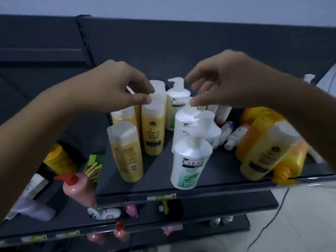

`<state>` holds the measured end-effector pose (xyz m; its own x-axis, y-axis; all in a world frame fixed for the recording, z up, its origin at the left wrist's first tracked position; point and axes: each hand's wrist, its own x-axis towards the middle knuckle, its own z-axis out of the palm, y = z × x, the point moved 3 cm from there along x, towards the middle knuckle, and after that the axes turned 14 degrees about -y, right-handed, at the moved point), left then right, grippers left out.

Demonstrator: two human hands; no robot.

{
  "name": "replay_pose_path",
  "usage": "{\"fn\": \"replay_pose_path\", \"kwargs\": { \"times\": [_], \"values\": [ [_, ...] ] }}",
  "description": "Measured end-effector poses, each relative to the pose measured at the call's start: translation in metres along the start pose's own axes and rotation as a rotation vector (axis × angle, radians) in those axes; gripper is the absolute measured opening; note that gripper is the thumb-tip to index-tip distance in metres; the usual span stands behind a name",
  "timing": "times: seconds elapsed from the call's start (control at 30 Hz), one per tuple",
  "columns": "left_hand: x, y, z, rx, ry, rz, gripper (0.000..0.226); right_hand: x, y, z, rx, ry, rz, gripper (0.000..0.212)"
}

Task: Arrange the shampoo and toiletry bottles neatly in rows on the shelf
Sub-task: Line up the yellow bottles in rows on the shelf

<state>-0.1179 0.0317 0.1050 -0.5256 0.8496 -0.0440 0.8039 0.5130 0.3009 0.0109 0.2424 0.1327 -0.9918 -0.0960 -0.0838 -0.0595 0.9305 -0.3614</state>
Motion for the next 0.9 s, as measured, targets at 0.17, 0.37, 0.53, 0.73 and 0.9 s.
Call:
{"fn": "replay_pose_path", "kwargs": {
  "times": [0.17, 0.37, 0.53, 0.73, 0.9],
  "values": [
    [0.033, 0.040, 0.011, 0.027, -0.021, 0.078, 0.026, -0.069, 0.071, -0.044, -0.213, -0.034, 0.268, 0.048],
    [0.066, 0.070, 0.026, 0.059, -0.073, 0.080, 0.025, -0.113, 0.136, -0.029, -0.338, -0.132, 0.400, 0.058],
    [0.066, 0.072, 0.033, 0.065, -0.098, 0.025, 0.024, -0.112, 0.168, -0.002, -0.357, -0.218, 0.412, 0.053],
    [0.048, 0.065, 0.040, 0.040, -0.089, -0.056, 0.021, -0.115, 0.175, 0.014, -0.416, -0.124, 0.472, 0.056],
    [0.033, 0.059, 0.041, 0.012, -0.071, -0.082, 0.015, -0.121, 0.168, 0.024, -0.235, 0.039, 0.521, 0.052]
  ]
}}
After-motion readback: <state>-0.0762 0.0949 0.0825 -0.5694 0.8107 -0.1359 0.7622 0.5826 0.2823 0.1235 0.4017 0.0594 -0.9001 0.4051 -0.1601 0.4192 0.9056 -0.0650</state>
